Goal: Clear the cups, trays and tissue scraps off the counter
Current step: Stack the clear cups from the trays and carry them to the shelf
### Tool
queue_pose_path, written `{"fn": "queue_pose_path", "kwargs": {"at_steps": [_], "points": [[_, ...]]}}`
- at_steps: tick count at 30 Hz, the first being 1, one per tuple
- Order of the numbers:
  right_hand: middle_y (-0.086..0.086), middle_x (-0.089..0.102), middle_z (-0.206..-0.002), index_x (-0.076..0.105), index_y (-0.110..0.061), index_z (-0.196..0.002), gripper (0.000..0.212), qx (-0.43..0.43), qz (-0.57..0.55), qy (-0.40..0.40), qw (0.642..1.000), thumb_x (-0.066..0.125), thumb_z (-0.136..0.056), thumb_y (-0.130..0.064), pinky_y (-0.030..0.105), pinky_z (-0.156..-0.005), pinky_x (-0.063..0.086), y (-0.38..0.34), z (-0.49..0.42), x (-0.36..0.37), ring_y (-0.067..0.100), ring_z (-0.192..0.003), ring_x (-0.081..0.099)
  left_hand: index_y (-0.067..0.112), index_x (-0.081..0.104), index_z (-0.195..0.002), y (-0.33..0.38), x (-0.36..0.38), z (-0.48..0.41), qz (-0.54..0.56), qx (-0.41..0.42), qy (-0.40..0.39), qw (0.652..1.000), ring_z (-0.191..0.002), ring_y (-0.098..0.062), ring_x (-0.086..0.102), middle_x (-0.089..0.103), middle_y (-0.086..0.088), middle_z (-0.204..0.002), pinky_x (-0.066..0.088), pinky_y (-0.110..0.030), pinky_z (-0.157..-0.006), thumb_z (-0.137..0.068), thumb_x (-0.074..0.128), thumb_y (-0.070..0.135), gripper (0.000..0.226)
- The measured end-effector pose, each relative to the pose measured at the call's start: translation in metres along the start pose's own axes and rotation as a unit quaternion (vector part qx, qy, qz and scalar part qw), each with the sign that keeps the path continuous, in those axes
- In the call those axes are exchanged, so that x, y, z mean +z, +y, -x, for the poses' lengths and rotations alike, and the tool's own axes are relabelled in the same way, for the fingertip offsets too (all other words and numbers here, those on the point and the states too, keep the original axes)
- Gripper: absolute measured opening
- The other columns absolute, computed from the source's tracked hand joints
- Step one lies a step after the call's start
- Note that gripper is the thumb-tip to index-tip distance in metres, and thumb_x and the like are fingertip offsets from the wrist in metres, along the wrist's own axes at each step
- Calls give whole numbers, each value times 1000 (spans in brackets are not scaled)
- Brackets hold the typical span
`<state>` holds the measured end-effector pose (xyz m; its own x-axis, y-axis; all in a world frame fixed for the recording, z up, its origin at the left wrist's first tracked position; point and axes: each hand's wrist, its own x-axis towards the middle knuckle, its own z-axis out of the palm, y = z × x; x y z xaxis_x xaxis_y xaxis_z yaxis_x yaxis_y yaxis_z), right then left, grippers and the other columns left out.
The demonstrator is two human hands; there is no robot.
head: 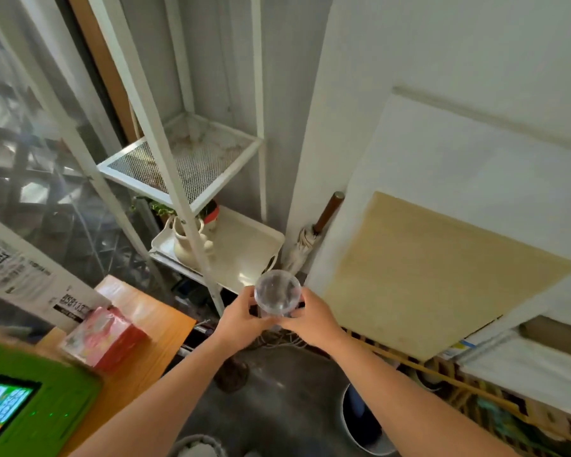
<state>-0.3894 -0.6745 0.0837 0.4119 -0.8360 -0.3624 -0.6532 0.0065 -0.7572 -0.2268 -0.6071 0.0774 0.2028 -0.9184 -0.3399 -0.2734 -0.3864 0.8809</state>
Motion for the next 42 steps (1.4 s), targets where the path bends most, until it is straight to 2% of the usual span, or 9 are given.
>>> {"fn": "queue_pose_path", "kwargs": {"at_steps": [5,10,16,20,24,28,34,39,42], "points": [[-8,65,-114,55,-20,-128,75,10,0,-41,999,91,-65,-38,20,-76,52,-13,-78,-3,9,-99,63,25,46,-132,2,-10,-59,4,-65,72,995,-95,-21,65,60,9,-110,53,-31,-75,-63,85,36,80],[-2,65,-120,54,-21,-128,72,26,-7,-76,997,89,-66,-34,30,-88,52,-6,-175,10,17,-107,63,26,42,-139,-13,-13,-134,5,-118,136,984,-111,-23,58,59,0,-127,47,-34,-91,-74,80,34,76],[4,60,-125,47,-13,-132,63,35,-33,-140,989,79,-79,-18,45,-98,52,8,-266,33,26,-117,61,21,44,-140,-35,-12,-208,86,-202,200,955,-90,-30,68,62,-4,-115,58,-50,-82,-78,76,10,70],[-10,57,-111,48,-20,-129,59,25,-19,-168,985,78,-79,-23,30,-89,52,14,-300,44,18,-110,62,16,44,-140,-55,-13,-234,95,-196,223,950,-104,-30,65,61,-7,-126,55,-52,-87,-78,76,6,70],[-11,50,-117,45,-20,-136,63,13,-18,-183,983,77,-82,-17,27,-92,48,21,-316,52,10,-108,55,18,43,-139,-71,-15,-246,123,-200,231,944,-85,-15,69,64,-4,-118,60,-37,-75,-80,76,9,69],[-7,51,-120,43,-16,-140,64,18,-1,-191,981,75,-84,-13,28,-93,49,23,-319,57,14,-112,57,20,43,-138,-80,-12,-248,163,-223,222,935,-92,-18,70,63,-3,-117,60,-43,-81,-84,69,5,62],[-11,48,-121,39,-21,-143,66,33,-7,-180,983,71,-86,-11,3,-72,39,23,-319,60,10,-110,56,16,40,-141,-82,-5,-248,231,-235,235,914,-97,-22,68,58,9,-115,56,-47,-89,-87,61,-3,61],[-1,48,-135,33,-20,-149,73,67,-17,-157,985,71,-86,-14,37,-95,53,16,-299,49,17,-107,56,10,44,-136,-72,5,-227,252,-276,294,879,-88,-19,63,51,-6,-125,59,-42,-80,-84,66,-1,58],[5,52,-131,40,-16,-143,63,72,16,-142,987,70,-88,-18,36,-95,52,14,-271,37,19,-107,54,11,51,-123,-63,13,-192,237,-282,280,886,-99,-33,64,58,-14,-119,59,-45,-78,-84,68,5,43]]}}
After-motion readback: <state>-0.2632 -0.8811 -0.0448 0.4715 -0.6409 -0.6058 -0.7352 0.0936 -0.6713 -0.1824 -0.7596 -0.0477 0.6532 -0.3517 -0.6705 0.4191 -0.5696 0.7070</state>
